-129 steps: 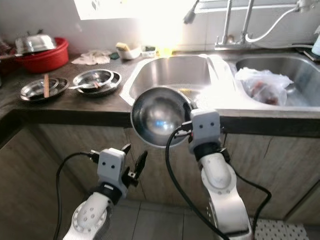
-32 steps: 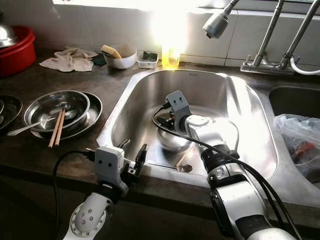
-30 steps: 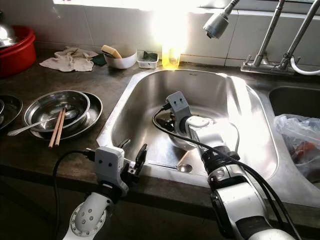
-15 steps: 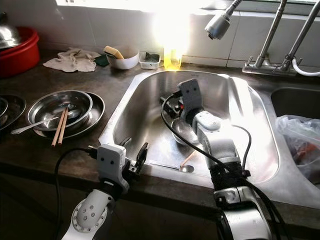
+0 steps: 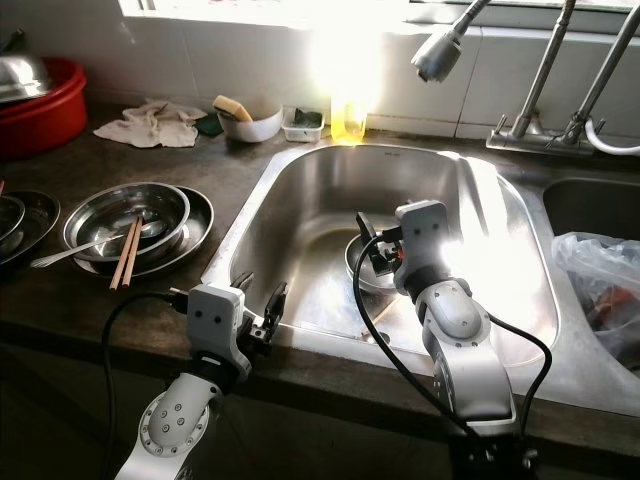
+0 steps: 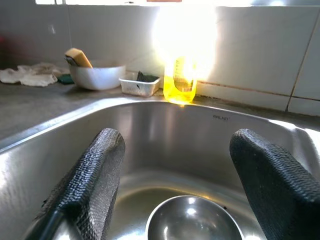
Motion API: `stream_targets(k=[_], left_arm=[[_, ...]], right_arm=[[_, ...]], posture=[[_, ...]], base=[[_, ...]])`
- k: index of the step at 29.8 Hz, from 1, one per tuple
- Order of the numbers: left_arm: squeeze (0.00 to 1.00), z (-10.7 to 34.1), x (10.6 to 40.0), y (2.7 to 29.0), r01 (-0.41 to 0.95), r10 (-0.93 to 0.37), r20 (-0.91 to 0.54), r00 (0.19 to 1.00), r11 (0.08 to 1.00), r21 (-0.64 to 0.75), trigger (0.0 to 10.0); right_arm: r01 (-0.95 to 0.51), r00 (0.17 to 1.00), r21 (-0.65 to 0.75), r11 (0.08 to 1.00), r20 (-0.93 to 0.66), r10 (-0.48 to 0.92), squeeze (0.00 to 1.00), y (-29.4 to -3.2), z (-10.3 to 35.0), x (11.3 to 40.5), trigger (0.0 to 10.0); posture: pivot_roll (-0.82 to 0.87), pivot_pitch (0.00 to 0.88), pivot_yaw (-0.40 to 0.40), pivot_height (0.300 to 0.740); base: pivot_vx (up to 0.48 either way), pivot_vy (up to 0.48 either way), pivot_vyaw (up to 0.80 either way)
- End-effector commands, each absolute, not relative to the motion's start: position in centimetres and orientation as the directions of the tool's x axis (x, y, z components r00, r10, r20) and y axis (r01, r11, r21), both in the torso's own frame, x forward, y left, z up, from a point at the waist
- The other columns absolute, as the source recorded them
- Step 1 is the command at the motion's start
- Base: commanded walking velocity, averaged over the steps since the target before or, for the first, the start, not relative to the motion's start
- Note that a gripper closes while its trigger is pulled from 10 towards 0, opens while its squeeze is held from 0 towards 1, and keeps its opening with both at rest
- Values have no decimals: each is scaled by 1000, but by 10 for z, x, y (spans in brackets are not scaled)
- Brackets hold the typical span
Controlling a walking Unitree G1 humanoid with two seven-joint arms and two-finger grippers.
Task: Kitchen organization
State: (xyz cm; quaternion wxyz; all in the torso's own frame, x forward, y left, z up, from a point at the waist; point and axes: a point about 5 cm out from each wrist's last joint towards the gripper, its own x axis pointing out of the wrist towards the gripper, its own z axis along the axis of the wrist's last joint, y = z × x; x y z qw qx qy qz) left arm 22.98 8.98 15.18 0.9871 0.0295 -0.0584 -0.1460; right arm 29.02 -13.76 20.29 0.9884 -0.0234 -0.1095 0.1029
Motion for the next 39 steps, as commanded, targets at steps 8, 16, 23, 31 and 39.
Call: stream_targets(k=[8, 16, 23, 31, 39], left_arm=[[0, 149, 227, 85, 288, -293, 101, 951, 956, 62, 10000], [0, 146, 223, 88, 294, -299, 91, 950, 953, 68, 10000], [0, 147, 221, 86, 309, -314, 91, 945, 949, 67, 10000], [0, 147, 221, 86, 322, -328, 94, 940, 944, 70, 10000], [0, 146, 222, 85, 327, -333, 93, 938, 942, 73, 10000]], right_arm=[[-157, 956, -54, 986, 241, 166, 0, -134, 199, 263, 10000], [-131, 966, -68, 989, 216, 143, 0, -139, 193, 254, 10000], [-110, 972, -45, 993, 205, 117, 0, -137, 190, 250, 10000], [-97, 970, -38, 995, 222, 103, 0, -136, 193, 250, 10000], [-92, 970, -36, 995, 224, 98, 0, -135, 194, 252, 10000]], posture=[[91, 52, -49, 740], [85, 50, -42, 740], [90, 48, -27, 740], [83, 43, -18, 740], [84, 40, -20, 740]], base=[[0, 0, 0], [0, 0, 0], [0, 0, 0], [0, 0, 0], [0, 0, 0]])
